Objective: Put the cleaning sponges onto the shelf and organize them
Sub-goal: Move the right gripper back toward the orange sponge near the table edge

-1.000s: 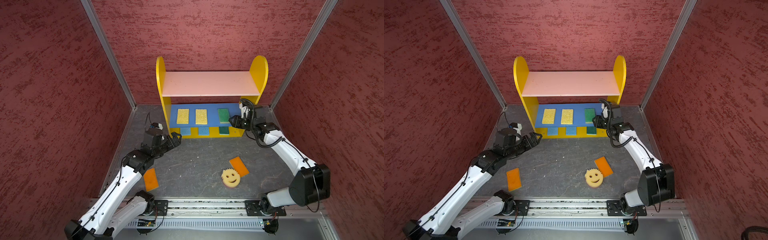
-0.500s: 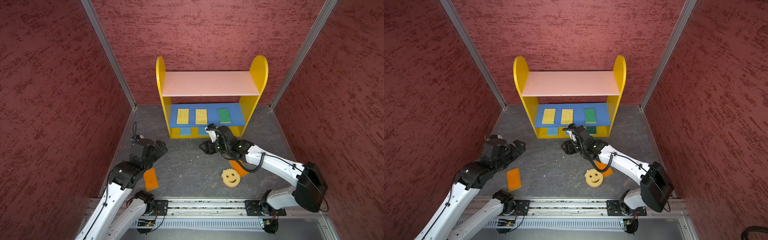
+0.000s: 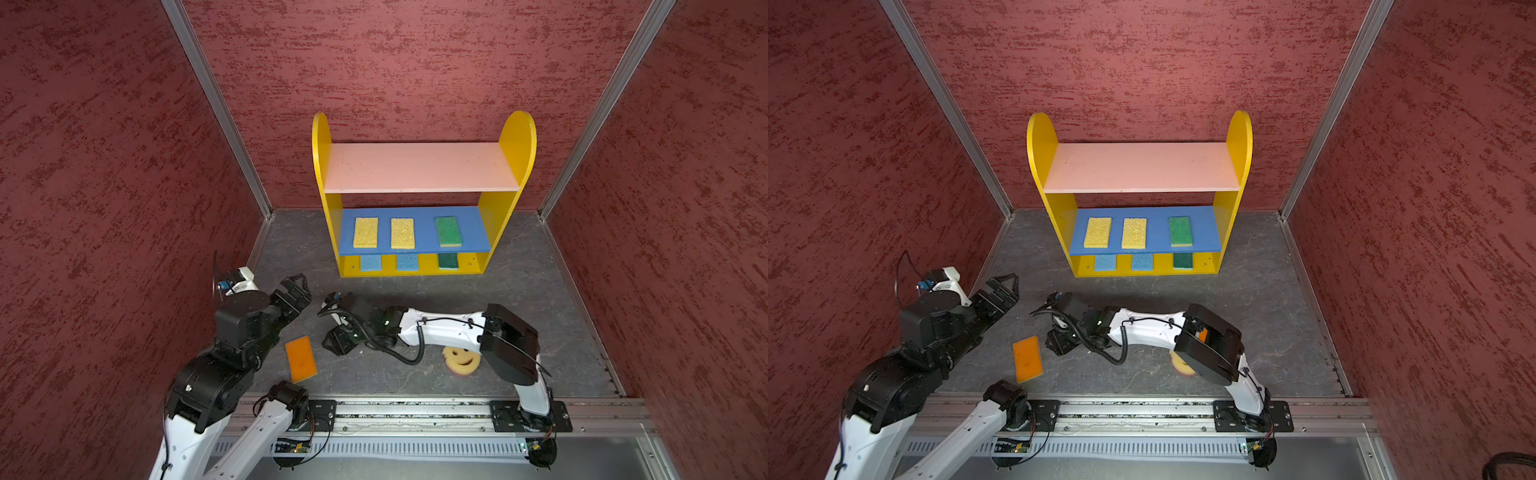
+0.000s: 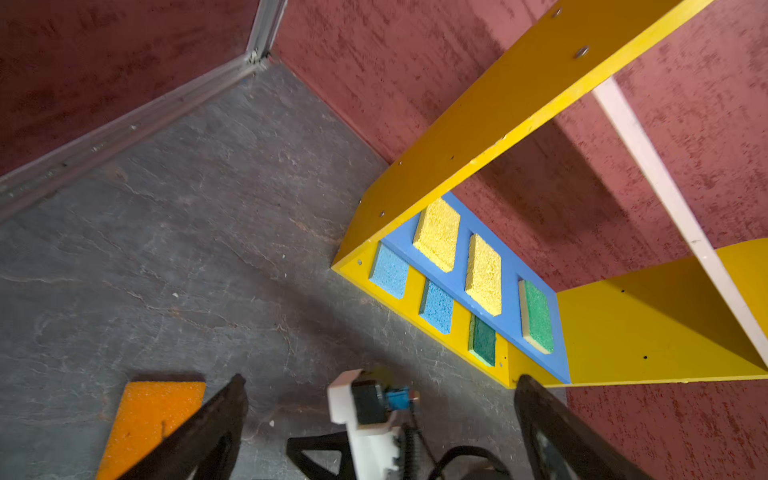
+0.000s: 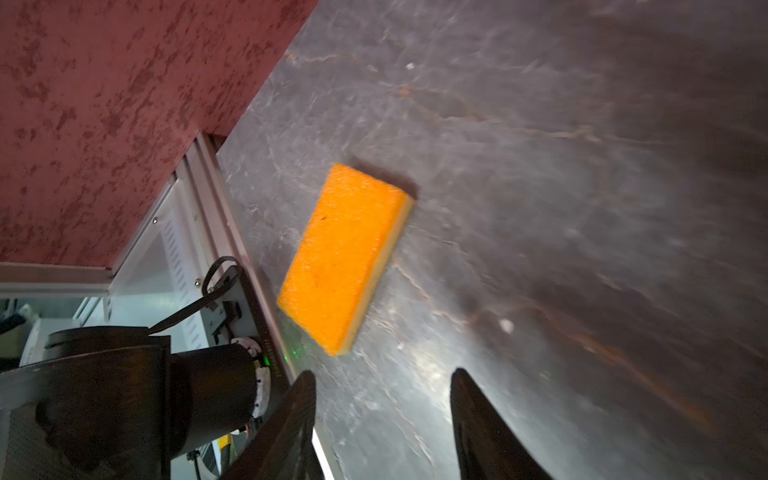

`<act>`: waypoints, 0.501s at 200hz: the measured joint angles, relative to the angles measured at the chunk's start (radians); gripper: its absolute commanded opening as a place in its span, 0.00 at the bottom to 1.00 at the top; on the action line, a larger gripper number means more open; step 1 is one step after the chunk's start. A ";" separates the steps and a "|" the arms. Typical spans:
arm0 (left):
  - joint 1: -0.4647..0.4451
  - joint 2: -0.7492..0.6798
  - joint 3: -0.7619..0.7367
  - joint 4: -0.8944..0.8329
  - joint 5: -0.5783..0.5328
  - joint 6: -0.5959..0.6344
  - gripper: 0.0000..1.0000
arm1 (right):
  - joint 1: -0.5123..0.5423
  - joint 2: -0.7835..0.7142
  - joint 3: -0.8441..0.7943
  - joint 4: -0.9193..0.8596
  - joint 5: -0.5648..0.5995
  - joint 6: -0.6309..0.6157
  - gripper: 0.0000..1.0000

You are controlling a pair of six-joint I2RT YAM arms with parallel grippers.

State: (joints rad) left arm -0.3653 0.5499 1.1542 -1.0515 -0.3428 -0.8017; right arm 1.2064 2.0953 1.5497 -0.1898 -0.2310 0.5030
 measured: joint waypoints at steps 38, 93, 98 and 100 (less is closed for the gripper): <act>0.001 -0.106 0.119 -0.045 -0.105 0.050 1.00 | 0.043 0.166 0.199 -0.044 -0.043 -0.022 0.57; 0.001 -0.214 0.204 -0.107 -0.237 0.096 1.00 | 0.046 0.348 0.389 -0.132 -0.060 -0.038 0.54; 0.001 -0.217 0.209 -0.111 -0.246 0.098 1.00 | 0.046 0.354 0.401 -0.137 -0.060 -0.039 0.52; 0.001 -0.217 0.211 -0.113 -0.251 0.100 1.00 | 0.046 0.357 0.404 -0.139 -0.062 -0.039 0.51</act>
State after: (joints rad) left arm -0.3645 0.3325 1.3655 -1.1641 -0.5941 -0.7013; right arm 1.2522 2.4523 1.9541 -0.3290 -0.2928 0.4644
